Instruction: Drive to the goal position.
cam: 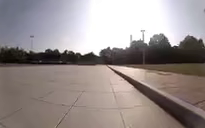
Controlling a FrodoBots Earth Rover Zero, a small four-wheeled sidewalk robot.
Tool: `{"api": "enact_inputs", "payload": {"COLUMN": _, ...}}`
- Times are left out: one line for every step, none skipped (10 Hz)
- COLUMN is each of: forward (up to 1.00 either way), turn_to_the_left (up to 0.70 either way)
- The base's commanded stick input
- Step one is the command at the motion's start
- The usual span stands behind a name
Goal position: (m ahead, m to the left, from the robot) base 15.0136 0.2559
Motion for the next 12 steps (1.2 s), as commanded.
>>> {"api": "enact_inputs", "payload": {"forward": 0.70, "turn_to_the_left": 0.01}}
{"api": "enact_inputs", "payload": {"forward": 0.70, "turn_to_the_left": 0.01}}
{"api": "enact_inputs", "payload": {"forward": 0.70, "turn_to_the_left": 0.01}}
{"api": "enact_inputs", "payload": {"forward": 0.70, "turn_to_the_left": 0.01}}
{"api": "enact_inputs", "payload": {"forward": 0.70, "turn_to_the_left": 0.01}}
{"api": "enact_inputs", "payload": {"forward": 0.70, "turn_to_the_left": 0.01}}
{"api": "enact_inputs", "payload": {"forward": 0.70, "turn_to_the_left": 0.01}}
{"api": "enact_inputs", "payload": {"forward": 0.70, "turn_to_the_left": 0.01}}
{"api": "enact_inputs", "payload": {"forward": 0.70, "turn_to_the_left": 0.01}}
{"api": "enact_inputs", "payload": {"forward": 0.70, "turn_to_the_left": 0.01}}
{"api": "enact_inputs", "payload": {"forward": 0.70, "turn_to_the_left": 0.01}}
{"api": "enact_inputs", "payload": {"forward": 0.70, "turn_to_the_left": 0.01}}
